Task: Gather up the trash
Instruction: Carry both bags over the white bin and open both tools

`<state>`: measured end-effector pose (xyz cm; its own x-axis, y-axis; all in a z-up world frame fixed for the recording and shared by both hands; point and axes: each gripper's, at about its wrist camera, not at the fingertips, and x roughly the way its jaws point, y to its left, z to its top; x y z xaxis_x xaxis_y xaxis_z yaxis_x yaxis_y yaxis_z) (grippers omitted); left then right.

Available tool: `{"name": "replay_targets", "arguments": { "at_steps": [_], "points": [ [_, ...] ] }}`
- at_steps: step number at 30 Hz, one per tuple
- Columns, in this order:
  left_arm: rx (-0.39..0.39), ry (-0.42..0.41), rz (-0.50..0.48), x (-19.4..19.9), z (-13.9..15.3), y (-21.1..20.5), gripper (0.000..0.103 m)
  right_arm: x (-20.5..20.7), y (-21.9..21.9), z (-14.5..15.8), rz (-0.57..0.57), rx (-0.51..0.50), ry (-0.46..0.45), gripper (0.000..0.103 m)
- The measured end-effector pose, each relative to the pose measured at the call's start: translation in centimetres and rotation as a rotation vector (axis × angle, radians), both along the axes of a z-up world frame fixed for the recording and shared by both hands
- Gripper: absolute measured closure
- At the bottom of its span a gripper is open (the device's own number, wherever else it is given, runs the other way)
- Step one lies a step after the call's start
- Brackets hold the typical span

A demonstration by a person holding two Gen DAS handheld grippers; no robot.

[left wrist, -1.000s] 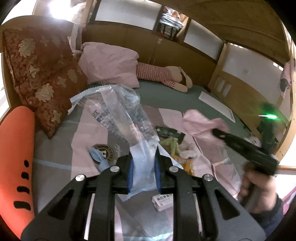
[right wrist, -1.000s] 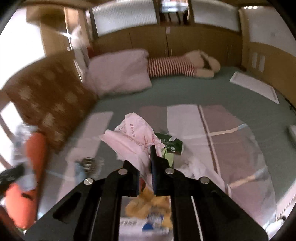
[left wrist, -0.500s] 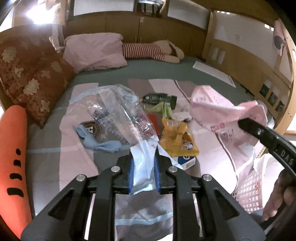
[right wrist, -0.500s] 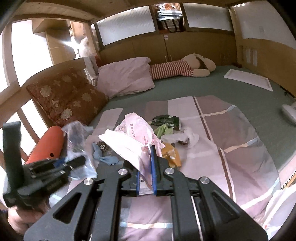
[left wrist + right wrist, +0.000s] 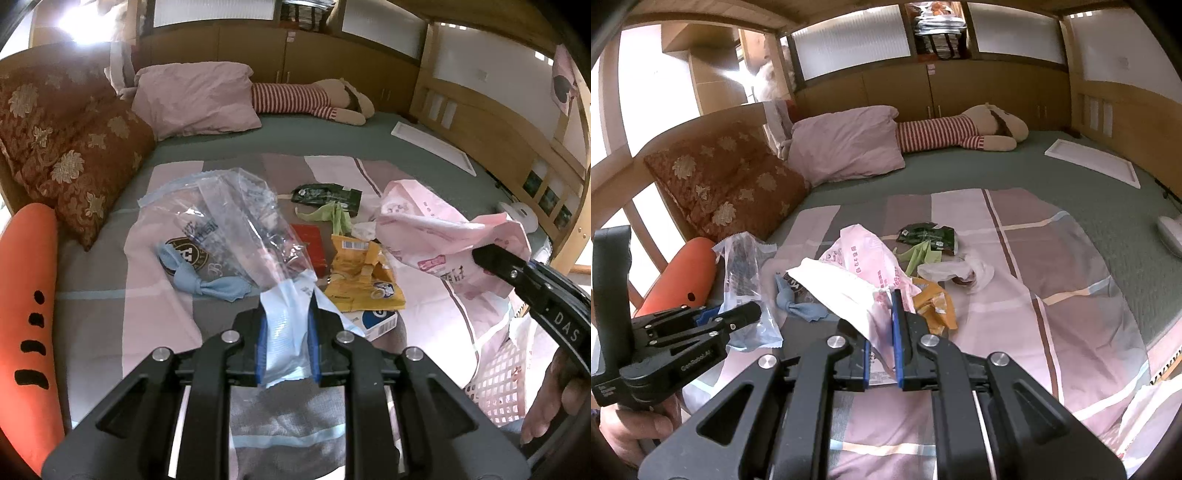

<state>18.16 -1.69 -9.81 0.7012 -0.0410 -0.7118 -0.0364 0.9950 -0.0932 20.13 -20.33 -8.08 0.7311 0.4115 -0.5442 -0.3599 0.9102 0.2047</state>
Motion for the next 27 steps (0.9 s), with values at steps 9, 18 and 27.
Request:
{"name": "replay_targets", "arguments": {
  "at_steps": [9,18,27],
  "points": [
    [-0.007,0.002,-0.005,0.3,-0.1,-0.3,0.085,-0.4,-0.7,0.5,-0.020,0.016,-0.019,0.093],
    [-0.037,-0.042,-0.274,-0.2,0.7,-7.5,0.085,-10.2,-15.1,1.0,-0.271,0.066,-0.075,0.093],
    [-0.014,-0.055,-0.707,-3.7,2.8,-22.4,0.085,-17.1,-28.6,-6.1,-0.617,0.025,0.105,0.040]
  ]
}}
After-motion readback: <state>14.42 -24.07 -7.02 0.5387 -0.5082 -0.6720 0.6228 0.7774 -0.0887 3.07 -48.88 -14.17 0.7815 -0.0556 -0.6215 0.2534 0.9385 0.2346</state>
